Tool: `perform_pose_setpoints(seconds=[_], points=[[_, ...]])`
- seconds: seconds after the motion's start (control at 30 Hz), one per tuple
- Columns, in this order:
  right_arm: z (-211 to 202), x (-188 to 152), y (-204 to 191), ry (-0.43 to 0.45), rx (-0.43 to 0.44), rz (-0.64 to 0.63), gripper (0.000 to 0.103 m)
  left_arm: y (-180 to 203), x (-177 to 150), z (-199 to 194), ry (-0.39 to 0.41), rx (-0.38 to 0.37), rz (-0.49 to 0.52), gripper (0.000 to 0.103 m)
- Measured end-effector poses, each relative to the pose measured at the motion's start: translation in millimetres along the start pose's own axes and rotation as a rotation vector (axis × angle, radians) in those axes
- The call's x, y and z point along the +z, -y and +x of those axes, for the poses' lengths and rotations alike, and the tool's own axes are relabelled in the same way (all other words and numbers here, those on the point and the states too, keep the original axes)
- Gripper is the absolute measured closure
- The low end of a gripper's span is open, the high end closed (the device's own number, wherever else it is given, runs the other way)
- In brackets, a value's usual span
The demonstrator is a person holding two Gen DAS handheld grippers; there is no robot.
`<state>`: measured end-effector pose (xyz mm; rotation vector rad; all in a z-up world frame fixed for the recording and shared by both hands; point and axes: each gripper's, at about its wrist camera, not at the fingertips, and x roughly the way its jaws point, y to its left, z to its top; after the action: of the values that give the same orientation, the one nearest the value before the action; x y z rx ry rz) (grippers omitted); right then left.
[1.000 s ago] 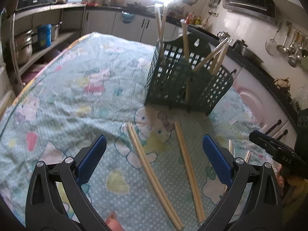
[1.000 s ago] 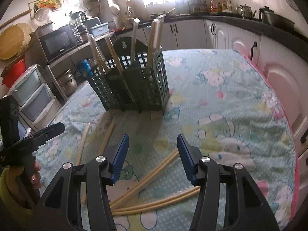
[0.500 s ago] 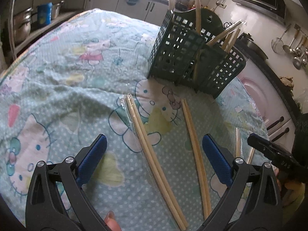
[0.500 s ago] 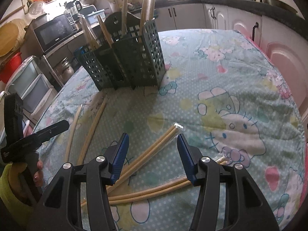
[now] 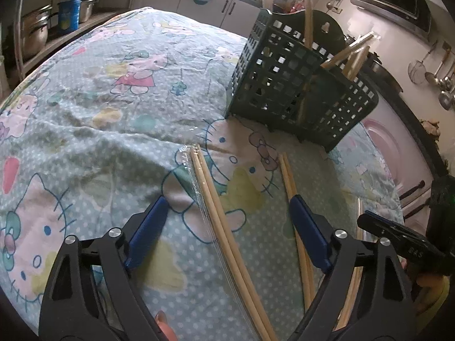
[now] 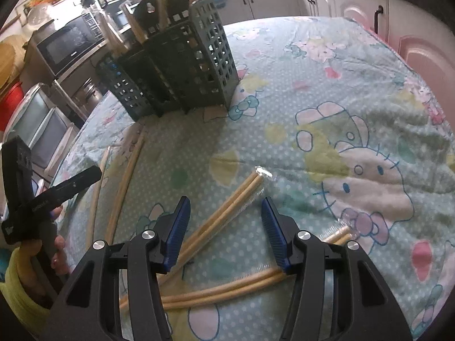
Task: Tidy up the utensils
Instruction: 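Close the left tool on wrapped chopsticks while the right tool closes on chopsticks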
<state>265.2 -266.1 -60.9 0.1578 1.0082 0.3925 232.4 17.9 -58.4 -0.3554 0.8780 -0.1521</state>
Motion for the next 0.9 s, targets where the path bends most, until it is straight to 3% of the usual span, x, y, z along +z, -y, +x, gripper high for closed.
perform_pose_setpoints(seconds=[0.2,0.4,0.6,0.67,0.73,0.9], points=[[10.4,15.5,2.8,-0.021,-0.002,0.040,0.055,-6.4,9.7,4.4,-0.010,0.008,-0.029,0.035],[17.6,29.4,10.9,-0.028,-0.011,0.065,0.070,-9.3,19.0,11.1,-0.020,0.025,-0.040,0.043],[22.3,37.7,20.2,-0.034,0.001,0.063,0.089,-8.8,28.5,19.6,-0.033,0.093,-0.020,0.064],[21.1,39.0,22.1,-0.032,0.012,0.063,0.092,-11.1,31.5,20.9,-0.037,0.120,-0.018,0.081],[18.9,39.8,21.6,-0.026,0.034,0.066,0.093,-16.3,32.9,20.3,-0.039,0.114,-0.028,0.088],[7.3,36.7,1.7,-0.002,0.080,0.012,0.094,-25.6,33.7,15.3,-0.038,0.079,-0.035,0.096]])
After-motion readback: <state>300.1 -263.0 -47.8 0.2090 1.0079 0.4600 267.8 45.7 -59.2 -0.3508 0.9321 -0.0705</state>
